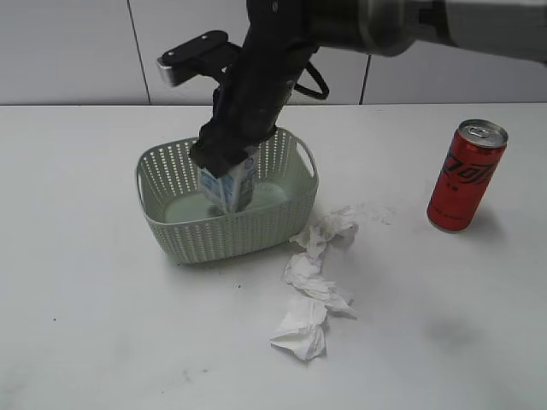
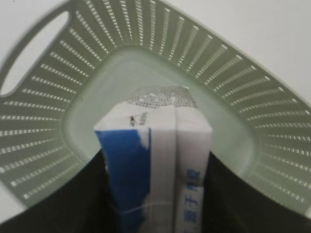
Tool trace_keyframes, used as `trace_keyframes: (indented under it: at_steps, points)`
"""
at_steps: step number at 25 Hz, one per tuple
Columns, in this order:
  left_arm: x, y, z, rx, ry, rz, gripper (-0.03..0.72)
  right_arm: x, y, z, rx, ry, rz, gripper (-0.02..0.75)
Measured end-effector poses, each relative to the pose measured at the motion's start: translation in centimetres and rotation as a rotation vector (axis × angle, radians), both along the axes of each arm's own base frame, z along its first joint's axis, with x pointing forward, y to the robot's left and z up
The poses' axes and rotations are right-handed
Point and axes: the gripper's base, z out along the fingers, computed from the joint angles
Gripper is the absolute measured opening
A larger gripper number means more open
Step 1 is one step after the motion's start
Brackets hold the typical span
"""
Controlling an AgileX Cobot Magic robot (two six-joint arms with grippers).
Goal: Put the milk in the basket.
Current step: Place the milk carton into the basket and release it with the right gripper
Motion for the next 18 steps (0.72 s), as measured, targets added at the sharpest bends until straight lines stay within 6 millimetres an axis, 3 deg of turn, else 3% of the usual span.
trace_keyframes:
  at_steps: [4, 7, 10, 13, 18]
  points:
    - [0.0, 0.0, 0.0, 0.000, 0.000, 0.000, 0.240, 0.3, 0.2, -2.2, -0.033, 0.023, 0.002, 0.324]
    - [0.0, 0.0, 0.0, 0.000, 0.000, 0.000, 0.240, 0.3, 0.2, -2.6, -0.040, 0.031, 0.003, 0.324]
    - [0.0, 0.0, 0.0, 0.000, 0.000, 0.000, 0.240, 0.4, 0.2, -2.5, -0.039, 0.030, 0.003, 0.428]
    - [0.0, 0.0, 0.0, 0.000, 0.000, 0.000, 0.240, 0.4, 0.3, -1.8, -0.036, 0.051, -0.022, 0.565]
    - [0.0, 0.0, 0.0, 0.000, 0.000, 0.000, 0.240, 1.0, 0.0, 2.5, -0.037, 0.099, -0.103, 0.605]
